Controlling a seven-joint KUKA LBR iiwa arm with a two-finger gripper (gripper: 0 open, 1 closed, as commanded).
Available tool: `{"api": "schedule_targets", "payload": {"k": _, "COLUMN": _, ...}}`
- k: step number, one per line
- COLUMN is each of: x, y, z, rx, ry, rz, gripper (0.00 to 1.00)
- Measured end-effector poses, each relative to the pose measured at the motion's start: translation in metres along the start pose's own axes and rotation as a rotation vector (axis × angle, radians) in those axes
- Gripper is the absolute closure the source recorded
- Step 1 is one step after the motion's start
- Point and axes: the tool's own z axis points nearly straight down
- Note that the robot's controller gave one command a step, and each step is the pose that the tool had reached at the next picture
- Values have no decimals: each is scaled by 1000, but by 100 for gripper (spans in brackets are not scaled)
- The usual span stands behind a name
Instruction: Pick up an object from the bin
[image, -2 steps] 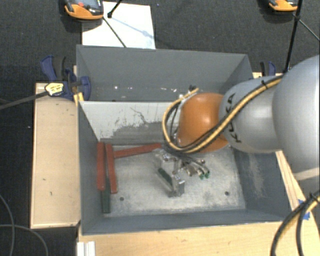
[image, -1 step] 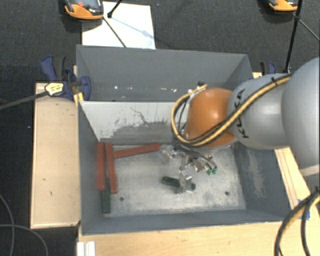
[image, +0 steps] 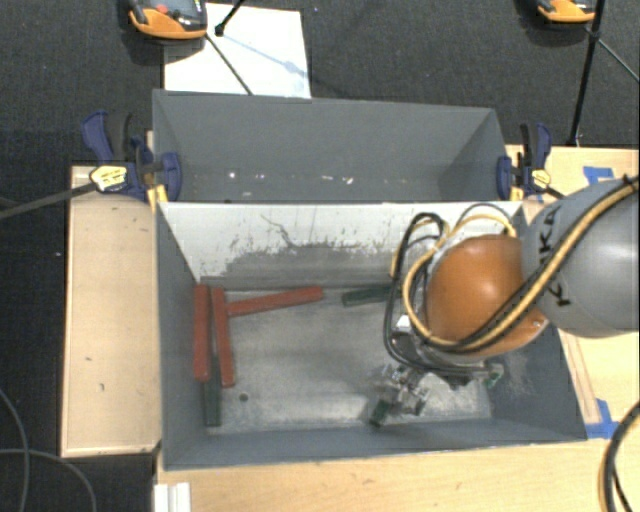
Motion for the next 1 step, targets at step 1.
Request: {"api": "schedule_targets", "payload": {"k": 1, "x": 0, "y": 0, "z": 0, "rx": 0, "ry": 0, "rz": 0, "gripper": 100}}
